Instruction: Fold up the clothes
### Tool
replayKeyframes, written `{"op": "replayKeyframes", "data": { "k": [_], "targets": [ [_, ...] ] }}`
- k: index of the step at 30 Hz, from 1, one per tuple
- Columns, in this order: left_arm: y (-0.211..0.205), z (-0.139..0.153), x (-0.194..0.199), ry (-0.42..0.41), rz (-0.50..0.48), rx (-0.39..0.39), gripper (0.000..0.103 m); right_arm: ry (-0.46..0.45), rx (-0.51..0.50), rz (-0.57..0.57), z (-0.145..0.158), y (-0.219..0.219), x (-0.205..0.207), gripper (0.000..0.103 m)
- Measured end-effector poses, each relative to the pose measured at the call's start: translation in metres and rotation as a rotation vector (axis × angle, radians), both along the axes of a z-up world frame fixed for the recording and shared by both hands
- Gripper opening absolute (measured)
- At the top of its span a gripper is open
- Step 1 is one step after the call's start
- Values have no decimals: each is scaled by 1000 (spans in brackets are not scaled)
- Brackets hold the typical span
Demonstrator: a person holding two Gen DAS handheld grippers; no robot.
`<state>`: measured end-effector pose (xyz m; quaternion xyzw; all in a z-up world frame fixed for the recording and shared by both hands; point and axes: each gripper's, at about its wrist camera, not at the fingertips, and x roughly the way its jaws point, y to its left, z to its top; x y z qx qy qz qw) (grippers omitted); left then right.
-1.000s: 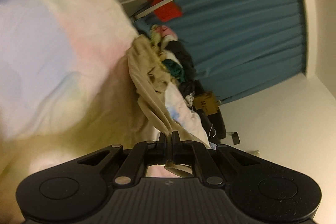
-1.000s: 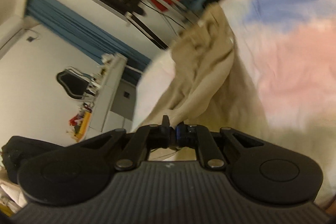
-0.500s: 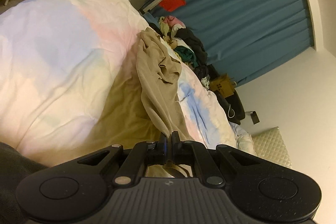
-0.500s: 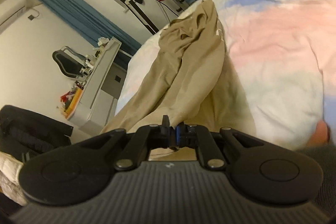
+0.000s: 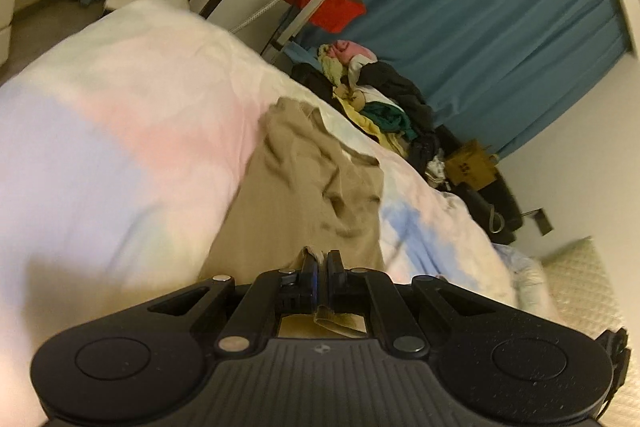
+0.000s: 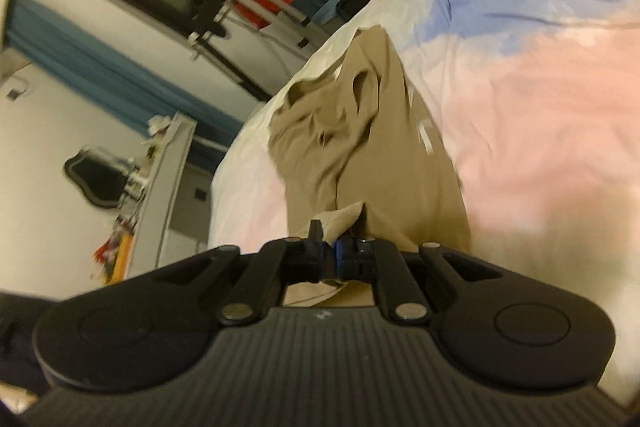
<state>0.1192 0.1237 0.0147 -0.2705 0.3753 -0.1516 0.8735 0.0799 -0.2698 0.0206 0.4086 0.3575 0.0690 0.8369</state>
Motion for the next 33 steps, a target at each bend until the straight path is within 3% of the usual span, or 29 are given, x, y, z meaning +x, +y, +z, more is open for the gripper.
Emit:
{"op": "replayKeyframes", "data": {
  "k": [6, 12, 16, 19, 24, 26, 28, 30, 31, 33],
  "targets": [
    [-34, -28, 99, 8, -2, 109, 5, 59, -52, -65, -37, -5, 93, 9],
    [-50, -46, 116, -16, -28, 195, 5, 85, -143, -49, -84, -5, 155, 9],
    [-61, -58, 127, -32, -45, 253, 6, 105, -175, -18, -110, -2, 171, 9],
    [-69, -67, 135, -44, -58, 296, 8, 94, -209, -2, -109, 1, 170, 10],
    [-83, -82, 149, -64, -80, 368, 48, 95, -273, -6, -89, 7, 155, 15],
    [-87, -70, 129, -95, -82, 387, 54, 76, -300, -6, -75, 10, 141, 28],
    [-89, -54, 105, -131, -84, 404, 66, 40, -315, -1, -59, 12, 125, 61],
    [-92, -37, 80, -168, -85, 421, 88, -18, -320, 8, -41, 14, 105, 76],
    [-94, -29, 67, -186, -86, 429, 90, -45, -336, 7, -31, 16, 93, 82],
    [-96, -12, 43, -223, -87, 446, 98, -93, -377, 4, -14, 21, 72, 82]
  ]
}}
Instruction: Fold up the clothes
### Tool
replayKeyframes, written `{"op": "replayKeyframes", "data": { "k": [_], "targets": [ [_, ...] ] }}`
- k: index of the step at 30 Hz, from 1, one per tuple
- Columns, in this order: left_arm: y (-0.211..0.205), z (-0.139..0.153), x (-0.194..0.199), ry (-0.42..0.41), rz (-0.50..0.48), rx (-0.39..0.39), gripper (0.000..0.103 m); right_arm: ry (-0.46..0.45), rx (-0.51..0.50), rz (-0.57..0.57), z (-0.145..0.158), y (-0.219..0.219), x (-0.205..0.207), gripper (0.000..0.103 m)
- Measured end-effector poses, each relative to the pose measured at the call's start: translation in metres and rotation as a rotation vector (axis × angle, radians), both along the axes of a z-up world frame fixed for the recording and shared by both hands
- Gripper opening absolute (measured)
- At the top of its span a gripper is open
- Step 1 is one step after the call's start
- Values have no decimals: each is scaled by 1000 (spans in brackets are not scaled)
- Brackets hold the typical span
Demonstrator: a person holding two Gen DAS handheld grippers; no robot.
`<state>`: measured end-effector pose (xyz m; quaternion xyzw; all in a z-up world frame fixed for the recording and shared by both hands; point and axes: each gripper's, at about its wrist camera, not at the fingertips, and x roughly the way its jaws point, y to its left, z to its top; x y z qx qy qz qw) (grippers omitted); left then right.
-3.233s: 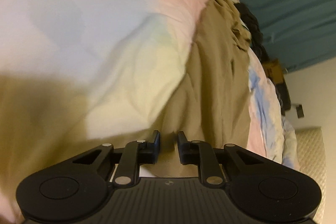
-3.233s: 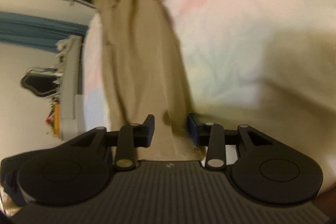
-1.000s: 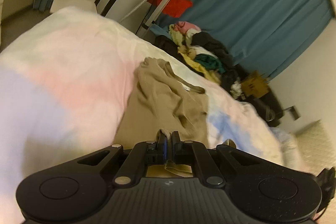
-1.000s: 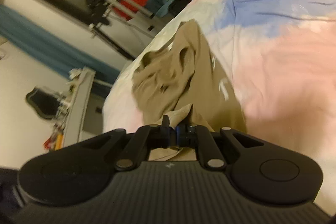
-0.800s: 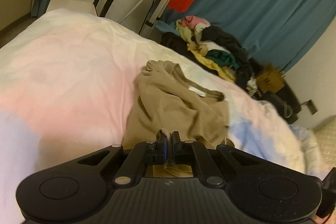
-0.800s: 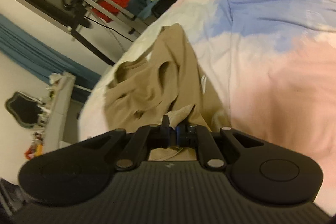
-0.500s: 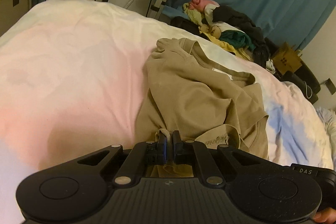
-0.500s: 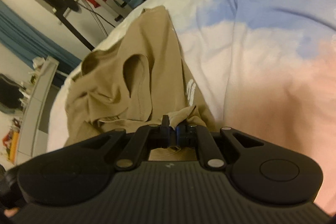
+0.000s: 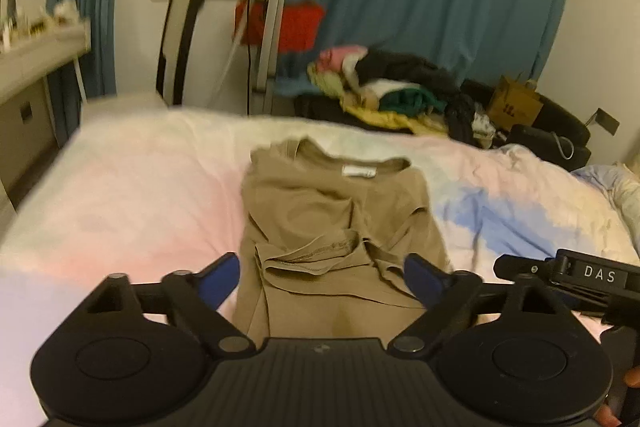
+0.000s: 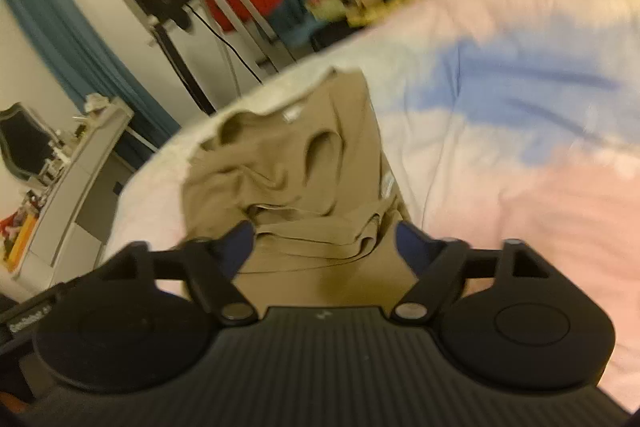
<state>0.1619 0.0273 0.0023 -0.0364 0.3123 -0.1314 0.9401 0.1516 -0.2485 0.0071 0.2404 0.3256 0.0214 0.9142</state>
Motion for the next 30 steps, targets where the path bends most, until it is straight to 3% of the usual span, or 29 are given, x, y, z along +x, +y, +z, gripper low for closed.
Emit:
{"op": "replayKeyframes", "data": {
  "k": [5, 12, 23, 30],
  "targets": [
    [12, 20, -66, -90, -5, -6, 102, -112, -87, 7, 30, 17, -57, 82],
    [34, 17, -129, -206, 7, -10, 103, -238, -134, 19, 31, 39, -116, 82],
    [56, -10, -145, -223, 72, 64, 103, -237, -233, 27, 1, 62, -124, 82],
    [59, -15, -140, -222, 84, 31, 103, -219, -259, 23, -8, 66, -116, 82]
  ]
}}
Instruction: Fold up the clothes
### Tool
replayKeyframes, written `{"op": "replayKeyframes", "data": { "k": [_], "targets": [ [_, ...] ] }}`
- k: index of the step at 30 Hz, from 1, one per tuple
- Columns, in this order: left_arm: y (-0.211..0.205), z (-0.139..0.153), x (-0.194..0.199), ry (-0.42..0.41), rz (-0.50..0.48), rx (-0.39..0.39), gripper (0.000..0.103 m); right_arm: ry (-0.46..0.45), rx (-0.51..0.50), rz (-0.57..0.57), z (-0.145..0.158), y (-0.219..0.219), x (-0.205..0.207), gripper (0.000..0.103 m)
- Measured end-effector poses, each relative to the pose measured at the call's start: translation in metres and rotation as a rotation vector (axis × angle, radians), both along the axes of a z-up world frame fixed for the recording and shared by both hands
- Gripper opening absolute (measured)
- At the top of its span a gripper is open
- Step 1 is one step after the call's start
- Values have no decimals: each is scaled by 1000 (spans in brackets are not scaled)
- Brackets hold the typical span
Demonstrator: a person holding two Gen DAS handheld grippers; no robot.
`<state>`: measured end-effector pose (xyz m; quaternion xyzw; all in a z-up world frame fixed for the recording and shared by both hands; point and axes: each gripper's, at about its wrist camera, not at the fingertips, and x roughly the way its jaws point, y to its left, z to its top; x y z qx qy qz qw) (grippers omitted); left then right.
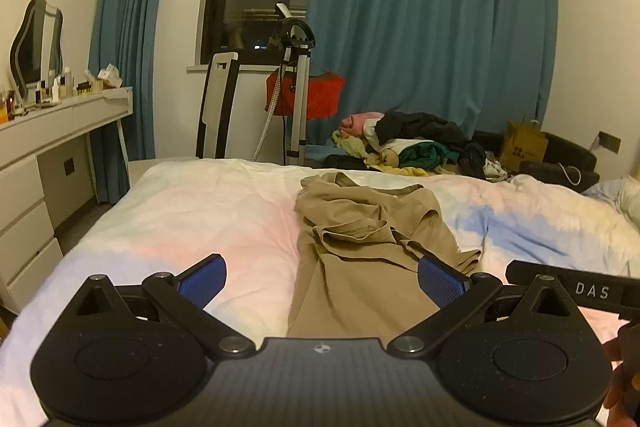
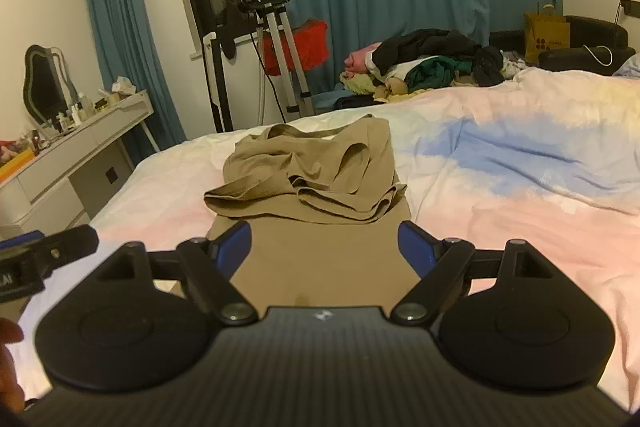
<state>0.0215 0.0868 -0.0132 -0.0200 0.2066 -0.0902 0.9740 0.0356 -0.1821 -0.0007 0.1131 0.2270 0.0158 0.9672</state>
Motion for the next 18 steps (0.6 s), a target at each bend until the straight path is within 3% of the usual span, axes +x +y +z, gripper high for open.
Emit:
{"op": "replayKeyframes", "data": {
  "k": [10, 18],
  "targets": [
    [-1, -13, 9, 52, 0, -9, 103, 35, -4, -13, -4, 1, 1, 82],
    [6, -31, 23, 179, -3, -96, 103, 127, 65, -53, -15, -11, 7, 82]
  ]
}}
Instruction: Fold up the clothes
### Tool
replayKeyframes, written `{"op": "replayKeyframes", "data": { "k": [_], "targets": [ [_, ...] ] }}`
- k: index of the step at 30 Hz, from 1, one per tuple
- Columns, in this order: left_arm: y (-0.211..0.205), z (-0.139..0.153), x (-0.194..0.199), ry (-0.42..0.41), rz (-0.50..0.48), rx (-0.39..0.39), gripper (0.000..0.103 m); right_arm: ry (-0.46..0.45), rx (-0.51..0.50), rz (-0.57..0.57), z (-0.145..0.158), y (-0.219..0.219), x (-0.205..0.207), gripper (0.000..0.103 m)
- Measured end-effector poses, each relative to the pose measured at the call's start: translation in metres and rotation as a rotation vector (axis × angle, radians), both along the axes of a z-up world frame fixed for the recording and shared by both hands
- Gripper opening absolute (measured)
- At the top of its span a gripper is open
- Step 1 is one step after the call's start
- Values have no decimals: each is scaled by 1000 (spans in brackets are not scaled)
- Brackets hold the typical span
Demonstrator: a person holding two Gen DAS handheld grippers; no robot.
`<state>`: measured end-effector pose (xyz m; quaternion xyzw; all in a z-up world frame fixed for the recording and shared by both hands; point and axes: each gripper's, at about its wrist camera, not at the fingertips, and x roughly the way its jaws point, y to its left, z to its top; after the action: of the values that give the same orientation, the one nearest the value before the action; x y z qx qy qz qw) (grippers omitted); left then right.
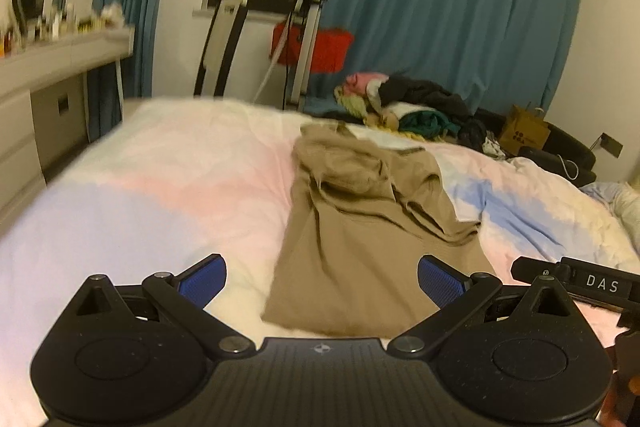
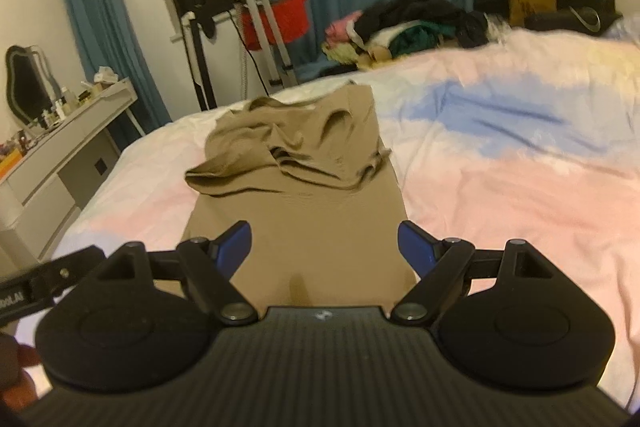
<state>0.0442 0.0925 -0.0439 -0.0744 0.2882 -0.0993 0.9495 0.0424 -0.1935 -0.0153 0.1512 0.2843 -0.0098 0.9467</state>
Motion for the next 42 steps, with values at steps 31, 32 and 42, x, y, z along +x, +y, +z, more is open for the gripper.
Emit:
{"op": "replayKeyframes", "data": {
  "k": [31, 32, 42],
  "targets": [
    [6, -81, 41, 399, -52, -642, 100, 311, 930, -179, -118, -55, 22, 51],
    [3, -86, 44, 414, -65, -669, 99, 294, 929, -192, -119, -57, 26, 50],
    [-37, -121, 75, 508, -193, -897, 96, 190, 874, -216, -106, -66, 48, 12]
  ]
}}
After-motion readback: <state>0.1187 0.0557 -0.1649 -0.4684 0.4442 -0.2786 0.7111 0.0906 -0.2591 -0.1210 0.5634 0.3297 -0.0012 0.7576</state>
